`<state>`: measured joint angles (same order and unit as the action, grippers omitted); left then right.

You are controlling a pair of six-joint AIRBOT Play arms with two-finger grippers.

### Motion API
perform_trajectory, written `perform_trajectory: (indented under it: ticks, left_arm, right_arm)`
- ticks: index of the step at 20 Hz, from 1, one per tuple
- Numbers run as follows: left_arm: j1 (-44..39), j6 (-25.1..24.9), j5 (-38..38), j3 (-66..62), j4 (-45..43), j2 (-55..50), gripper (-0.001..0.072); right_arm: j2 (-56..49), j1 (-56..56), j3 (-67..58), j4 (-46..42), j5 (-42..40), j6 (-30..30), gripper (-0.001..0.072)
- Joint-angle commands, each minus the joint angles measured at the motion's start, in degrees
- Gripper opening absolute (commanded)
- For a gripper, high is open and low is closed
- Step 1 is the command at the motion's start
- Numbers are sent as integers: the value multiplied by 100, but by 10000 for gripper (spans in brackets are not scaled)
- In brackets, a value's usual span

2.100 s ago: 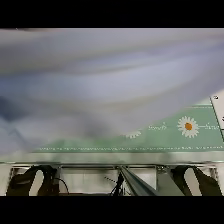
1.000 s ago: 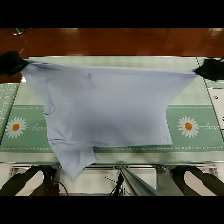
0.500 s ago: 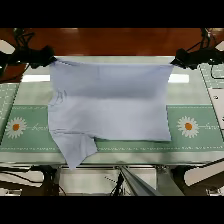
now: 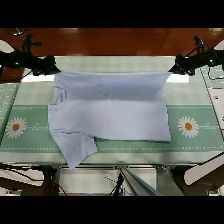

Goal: Fold the shirts.

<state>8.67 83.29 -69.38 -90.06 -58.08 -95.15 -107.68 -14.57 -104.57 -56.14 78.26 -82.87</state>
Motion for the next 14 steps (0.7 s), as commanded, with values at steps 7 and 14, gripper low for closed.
perform_trajectory:
  ticks: [7,14]
  left_arm:
    - [2,-525,-1202,1355,-758,44,26]
    - [2,-487,-1513,1320,-990,46,701]
  right_arm:
    - [39,227,1147,-748,1412,199,22]
    - [63,264,1202,-680,1233,199,620]
